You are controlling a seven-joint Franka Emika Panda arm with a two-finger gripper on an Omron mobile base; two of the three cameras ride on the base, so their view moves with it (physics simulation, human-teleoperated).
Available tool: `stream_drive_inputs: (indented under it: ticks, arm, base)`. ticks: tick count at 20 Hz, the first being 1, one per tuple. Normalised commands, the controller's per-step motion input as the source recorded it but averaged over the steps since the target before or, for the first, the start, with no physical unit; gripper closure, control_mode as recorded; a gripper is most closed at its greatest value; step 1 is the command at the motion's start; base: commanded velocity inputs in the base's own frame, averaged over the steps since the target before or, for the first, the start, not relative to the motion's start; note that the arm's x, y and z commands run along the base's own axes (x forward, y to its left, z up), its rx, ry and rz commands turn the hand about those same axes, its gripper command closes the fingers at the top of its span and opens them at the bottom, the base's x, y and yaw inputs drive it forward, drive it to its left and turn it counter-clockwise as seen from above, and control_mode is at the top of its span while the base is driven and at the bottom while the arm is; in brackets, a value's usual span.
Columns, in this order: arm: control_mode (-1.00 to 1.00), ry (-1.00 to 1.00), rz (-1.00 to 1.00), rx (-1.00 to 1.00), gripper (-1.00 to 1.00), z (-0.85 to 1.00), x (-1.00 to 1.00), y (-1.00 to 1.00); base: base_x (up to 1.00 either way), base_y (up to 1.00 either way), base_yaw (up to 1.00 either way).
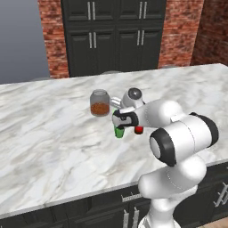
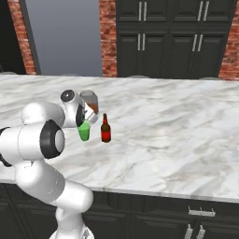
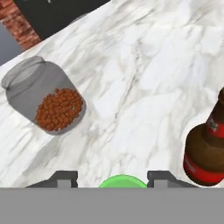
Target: Open the cabinet directly in front. Then move the beer and the cup to the dining counter with the jar on it.
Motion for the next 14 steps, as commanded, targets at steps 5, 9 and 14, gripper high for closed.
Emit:
stream_drive_inputs:
  ticks: [5,9,14]
  arm:
    - [-1.00,0.01,-0.05,0.03,-1.00,0.60,-0.29,0.00]
    - [-1.00,0.00,-0.01,0.09,-1.00,0.92,-1.00,-0.03]
    - [-1.00,0.00,0.02,0.06,-1.00,0.40,-1.00,0.00]
  base:
    - [0.00,0.00,0.00]
    - [0.00,0.00,0.00]
    - [0.00,0.00,0.00]
